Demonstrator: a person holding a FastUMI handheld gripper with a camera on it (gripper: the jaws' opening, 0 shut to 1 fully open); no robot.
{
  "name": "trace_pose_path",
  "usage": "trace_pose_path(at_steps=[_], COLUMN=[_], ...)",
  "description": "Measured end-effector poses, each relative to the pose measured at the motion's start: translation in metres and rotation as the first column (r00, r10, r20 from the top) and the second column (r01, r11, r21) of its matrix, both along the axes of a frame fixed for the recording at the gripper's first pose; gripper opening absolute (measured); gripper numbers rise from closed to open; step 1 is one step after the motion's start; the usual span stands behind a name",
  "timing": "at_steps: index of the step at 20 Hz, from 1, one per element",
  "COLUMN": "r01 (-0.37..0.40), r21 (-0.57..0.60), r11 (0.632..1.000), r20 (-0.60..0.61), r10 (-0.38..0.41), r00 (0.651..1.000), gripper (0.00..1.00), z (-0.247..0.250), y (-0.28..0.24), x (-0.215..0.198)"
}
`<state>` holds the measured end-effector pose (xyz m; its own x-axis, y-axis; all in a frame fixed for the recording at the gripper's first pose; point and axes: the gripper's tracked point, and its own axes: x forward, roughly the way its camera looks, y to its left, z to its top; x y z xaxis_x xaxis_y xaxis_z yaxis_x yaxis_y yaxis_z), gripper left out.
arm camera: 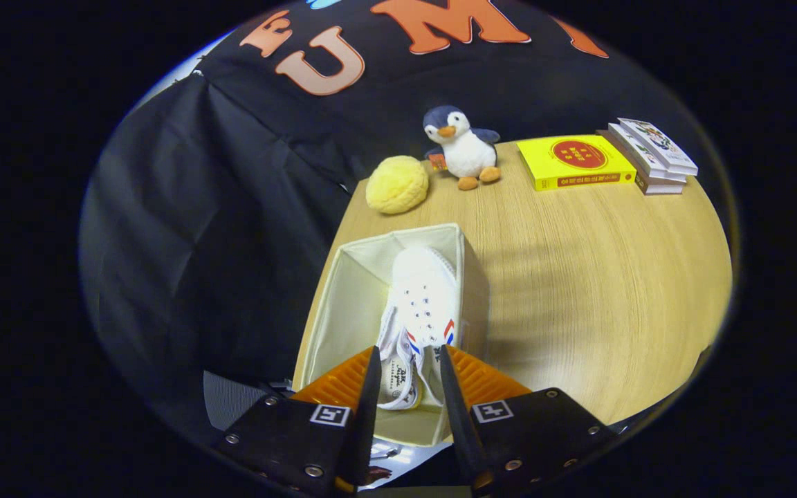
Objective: Open the storage box then place both shoes into the box .Put the left shoe in first, then the right shoe, with the right side of both shoes facing outward in a uniform manner.
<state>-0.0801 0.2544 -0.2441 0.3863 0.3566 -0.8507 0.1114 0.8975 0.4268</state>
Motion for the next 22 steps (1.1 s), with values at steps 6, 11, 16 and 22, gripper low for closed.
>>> trace_pose_path(at_steps=[6, 11, 16, 22], r01=[0.016, 0.081, 0.167, 0.276], r21=[-0.087, -0.162, -0.213, -0.249], r11=[0.996, 0.984, 0.963, 0.928], r20=[0.233, 0.438, 0.566, 0.681], r10=[0.005, -0.002, -0.018, -0.035], r00=[0.972, 0.899, 0.824, 0.731], gripper=[0.81, 0.95, 0.98, 0.98], z=[0.059, 0.105, 0.134, 0.166], y=[-0.086, -0.159, -0.218, -0.267], x=[0.024, 0.036, 0.037, 0.039])
